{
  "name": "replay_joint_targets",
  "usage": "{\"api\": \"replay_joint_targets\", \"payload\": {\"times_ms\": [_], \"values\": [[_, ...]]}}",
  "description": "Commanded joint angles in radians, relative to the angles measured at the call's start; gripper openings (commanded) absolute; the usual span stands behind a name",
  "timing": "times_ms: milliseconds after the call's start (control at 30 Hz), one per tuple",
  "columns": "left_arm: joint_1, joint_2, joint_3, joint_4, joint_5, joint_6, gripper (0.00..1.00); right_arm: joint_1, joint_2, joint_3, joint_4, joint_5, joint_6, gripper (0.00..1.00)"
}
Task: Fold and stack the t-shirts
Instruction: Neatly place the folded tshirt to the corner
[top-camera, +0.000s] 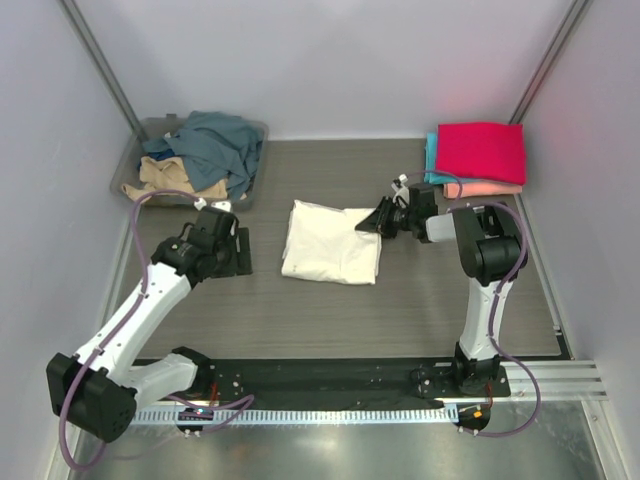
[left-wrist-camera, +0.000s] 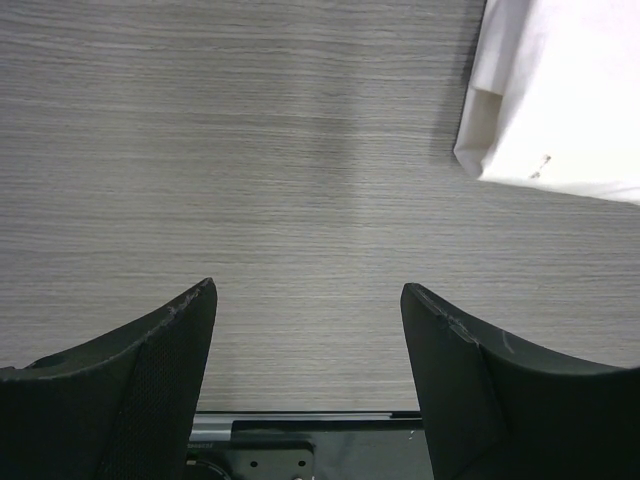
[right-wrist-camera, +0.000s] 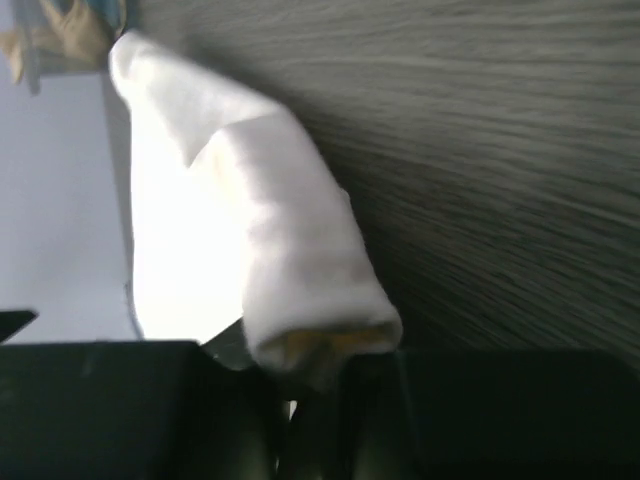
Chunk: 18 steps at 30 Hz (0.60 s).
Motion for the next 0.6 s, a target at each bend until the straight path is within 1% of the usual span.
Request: {"api": "replay_joint_targets", "payload": {"times_ms": [0, 33, 100, 167, 200, 233, 267, 300, 333, 367, 467, 500, 533, 567], "values": [[0.003, -0.043, 0.021, 0.014, -0.017, -0.003, 0.75, -0.011, 0.053, 0.026, -0.069, -0.034, -0.008, 0.07], [0.003, -0.053, 0.033, 0.003, -0.014, -0.003, 0.75, -0.021, 0.060, 0.035, -0.057, -0.051, 0.003, 0.01], [0.005, -0.092, 0.035, -0.011, -0.027, 0.000, 0.75, -0.057, 0.054, 0.069, -0.052, -0.097, 0.007, 0.01], [0.003, -0.122, 0.027, -0.023, -0.030, 0.004, 0.76, -0.079, 0.006, 0.099, -0.078, -0.105, -0.002, 0.01], [0.005, -0.161, 0.021, -0.023, -0.036, 0.001, 0.76, -0.094, -0.016, 0.122, -0.122, -0.096, -0.032, 0.01], [0.003, -0.178, 0.010, -0.019, -0.046, -0.008, 0.76, -0.102, -0.034, 0.151, -0.255, -0.082, -0.117, 0.01], [0.003, -0.198, 0.006, -0.016, -0.046, -0.014, 0.77, -0.108, -0.066, 0.225, -0.329, -0.062, -0.167, 0.01], [0.001, -0.220, 0.000, -0.008, -0.041, -0.013, 0.77, -0.114, -0.077, 0.263, -0.401, -0.030, -0.204, 0.01], [0.003, -0.256, -0.010, 0.010, -0.032, -0.011, 0.78, -0.126, -0.087, 0.302, -0.520, -0.019, -0.239, 0.01], [0.003, -0.273, -0.025, 0.017, -0.036, -0.016, 0.79, -0.134, -0.096, 0.373, -0.567, -0.016, -0.293, 0.01], [0.003, -0.297, -0.013, -0.005, -0.052, -0.051, 0.80, -0.168, -0.127, 0.481, -0.684, -0.015, -0.350, 0.01], [0.003, -0.300, -0.008, -0.018, -0.050, -0.066, 0.80, -0.168, -0.140, 0.509, -0.713, 0.004, -0.370, 0.01], [0.003, -0.308, -0.008, -0.026, -0.052, -0.072, 0.80, -0.204, -0.147, 0.538, -0.769, 0.022, -0.387, 0.01], [0.003, -0.314, -0.013, -0.025, -0.053, -0.076, 0.80, -0.212, -0.151, 0.591, -0.793, 0.039, -0.402, 0.01]]}}
